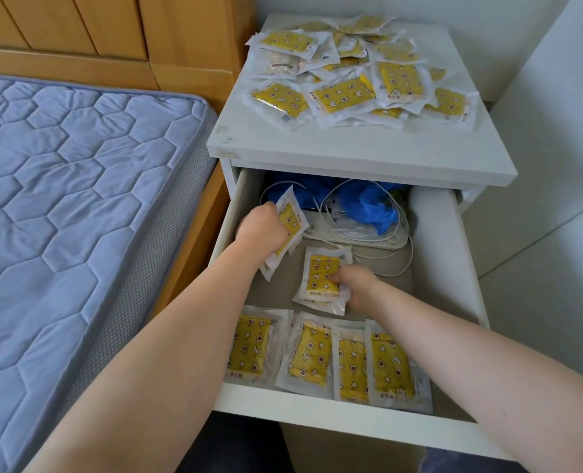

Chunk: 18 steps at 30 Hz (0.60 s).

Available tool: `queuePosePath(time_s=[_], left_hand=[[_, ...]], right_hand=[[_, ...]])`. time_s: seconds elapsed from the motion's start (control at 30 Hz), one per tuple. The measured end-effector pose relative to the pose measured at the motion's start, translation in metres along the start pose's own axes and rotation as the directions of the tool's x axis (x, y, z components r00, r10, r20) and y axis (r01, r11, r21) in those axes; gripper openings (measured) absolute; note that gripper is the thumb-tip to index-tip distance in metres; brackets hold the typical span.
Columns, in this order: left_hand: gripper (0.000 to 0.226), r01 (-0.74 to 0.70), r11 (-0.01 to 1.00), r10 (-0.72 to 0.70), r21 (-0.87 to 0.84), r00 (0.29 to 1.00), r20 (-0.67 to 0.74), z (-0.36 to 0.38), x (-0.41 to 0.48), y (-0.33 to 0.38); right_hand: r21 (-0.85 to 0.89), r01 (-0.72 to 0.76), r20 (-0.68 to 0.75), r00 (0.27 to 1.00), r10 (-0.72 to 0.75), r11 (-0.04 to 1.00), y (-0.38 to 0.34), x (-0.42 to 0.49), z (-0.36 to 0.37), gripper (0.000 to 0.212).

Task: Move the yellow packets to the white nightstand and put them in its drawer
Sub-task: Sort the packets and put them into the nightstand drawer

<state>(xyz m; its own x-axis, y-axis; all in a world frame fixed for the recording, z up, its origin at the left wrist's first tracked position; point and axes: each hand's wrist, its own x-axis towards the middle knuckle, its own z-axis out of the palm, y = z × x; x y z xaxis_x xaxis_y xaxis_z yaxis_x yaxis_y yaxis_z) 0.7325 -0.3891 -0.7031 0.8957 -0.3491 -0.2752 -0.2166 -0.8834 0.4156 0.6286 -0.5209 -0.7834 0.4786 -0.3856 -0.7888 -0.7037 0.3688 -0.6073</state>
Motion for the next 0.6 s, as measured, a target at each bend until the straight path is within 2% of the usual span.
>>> queuePosePath(time_s=[0.1,0.2,0.4,0.6], left_hand=[[0.039,-0.003,1.000,0.003,-0.007,1.000,-0.002,0.000,0.000,0.000],[0.040,-0.009,1.000,0.009,-0.005,1.000,-0.003,0.001,0.001,-0.001],[0.041,-0.010,1.000,0.010,0.002,1.000,-0.002,0.002,0.001,-0.001],[0.043,0.004,1.000,-0.003,-0.006,1.000,0.013,0.001,0.000,-0.001]], right_hand=[[-0.114,0.110,-0.078,0.990,-0.119,0.987,-0.002,0.003,0.000,0.025],[-0.265,0.181,-0.082,0.974,-0.209,0.947,0.001,0.005,-0.001,0.032],[-0.635,0.264,-0.024,0.933,-0.360,0.726,0.006,0.009,-0.007,0.043],[-0.719,0.286,0.017,0.918,-0.395,0.634,0.006,0.005,-0.009,0.048]])
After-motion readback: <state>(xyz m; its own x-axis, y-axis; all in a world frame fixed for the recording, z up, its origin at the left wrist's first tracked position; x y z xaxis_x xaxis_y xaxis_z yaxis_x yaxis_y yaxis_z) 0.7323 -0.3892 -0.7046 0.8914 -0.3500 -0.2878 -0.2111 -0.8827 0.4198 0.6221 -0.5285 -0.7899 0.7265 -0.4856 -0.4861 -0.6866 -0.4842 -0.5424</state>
